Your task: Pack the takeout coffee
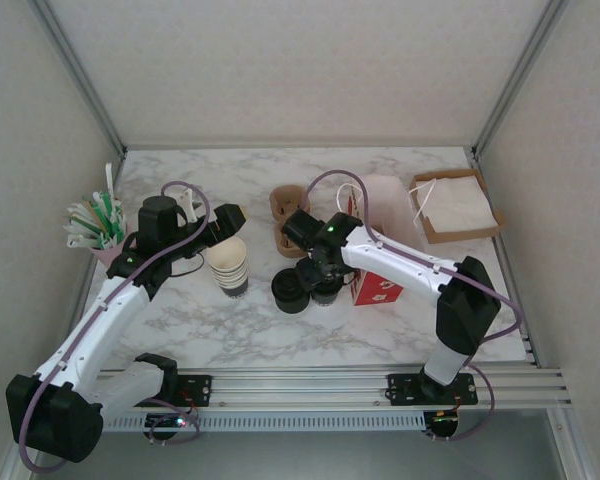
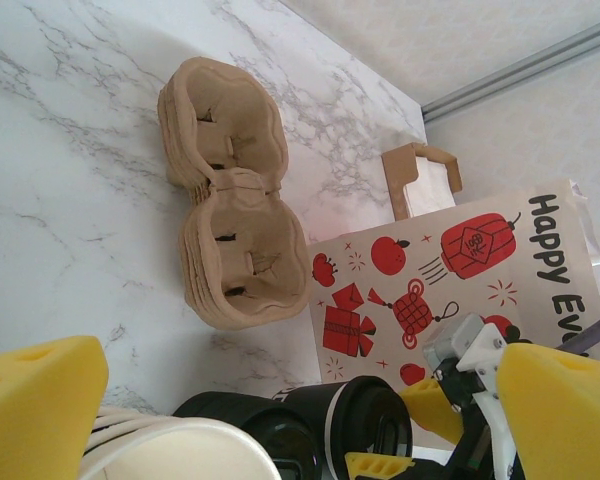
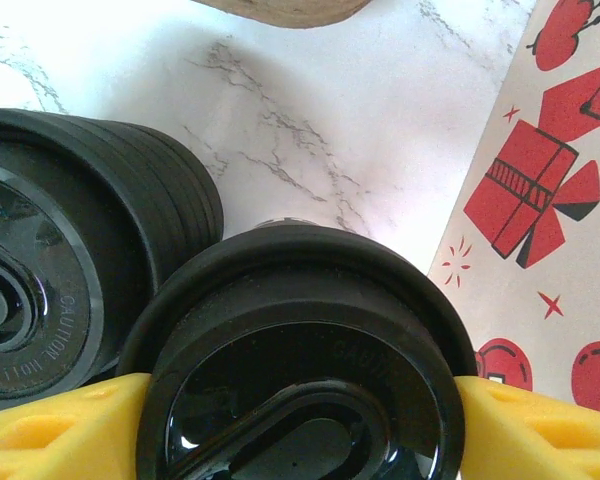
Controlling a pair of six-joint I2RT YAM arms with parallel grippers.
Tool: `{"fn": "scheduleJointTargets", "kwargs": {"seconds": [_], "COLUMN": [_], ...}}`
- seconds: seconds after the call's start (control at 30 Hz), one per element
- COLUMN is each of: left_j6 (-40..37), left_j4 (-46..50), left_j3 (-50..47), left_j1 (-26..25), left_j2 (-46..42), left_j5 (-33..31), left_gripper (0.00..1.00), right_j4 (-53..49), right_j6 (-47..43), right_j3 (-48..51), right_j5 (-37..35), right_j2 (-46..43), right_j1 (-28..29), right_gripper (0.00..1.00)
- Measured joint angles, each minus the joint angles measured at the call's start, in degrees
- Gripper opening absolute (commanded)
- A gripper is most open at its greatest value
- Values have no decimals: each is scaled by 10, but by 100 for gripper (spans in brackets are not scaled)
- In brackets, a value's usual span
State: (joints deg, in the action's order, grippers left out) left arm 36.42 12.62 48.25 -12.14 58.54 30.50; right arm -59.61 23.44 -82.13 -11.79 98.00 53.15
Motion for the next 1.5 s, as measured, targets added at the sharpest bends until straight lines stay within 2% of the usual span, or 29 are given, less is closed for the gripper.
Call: {"fn": "scheduleJointTargets", "kwargs": {"seconds": [0.37, 0.63, 0.87, 0.97, 1.03, 1.07, 1.1, 1.17, 1.33, 1.5], "left_j6": [0, 0, 8, 10, 10, 11, 12, 12, 13, 13], "left_j4": [-1, -2, -5, -7, -8, -9, -10, -10, -10, -10], "left_j3": [0, 0, 0, -1, -2, -3, -4, -5, -5, -5], "left_j1": [0, 0, 0, 0, 0, 0, 0, 0, 0, 0], "left_j2": [0, 0, 0, 0, 0, 0, 0, 0, 0, 0], "left_j5": [2, 7, 17, 20, 21, 22, 24, 26, 28, 28], "left_gripper": [100, 99, 86, 80, 75, 74, 74, 72, 70, 72], "right_j4": [-33, -48, -63, -68, -68, -68, -68, -66, -63, -62], "right_j6": [-6, -10, -7, -1, 2, 4, 2, 6, 6, 6], "right_j3": [-44, -45, -45, -45, -45, -45, -43, -37, -21, -19], "right_j5": [10, 11, 11, 13, 19, 24, 27, 33, 45, 46], "right_j2": [14, 14, -6, -26, -42, -50, -57, -68, -67, -53], "right_j1": [0, 0, 11, 20, 23, 24, 24, 24, 24, 24], "right_gripper": [85, 86, 82, 71, 58, 46, 40, 31, 24, 20]}}
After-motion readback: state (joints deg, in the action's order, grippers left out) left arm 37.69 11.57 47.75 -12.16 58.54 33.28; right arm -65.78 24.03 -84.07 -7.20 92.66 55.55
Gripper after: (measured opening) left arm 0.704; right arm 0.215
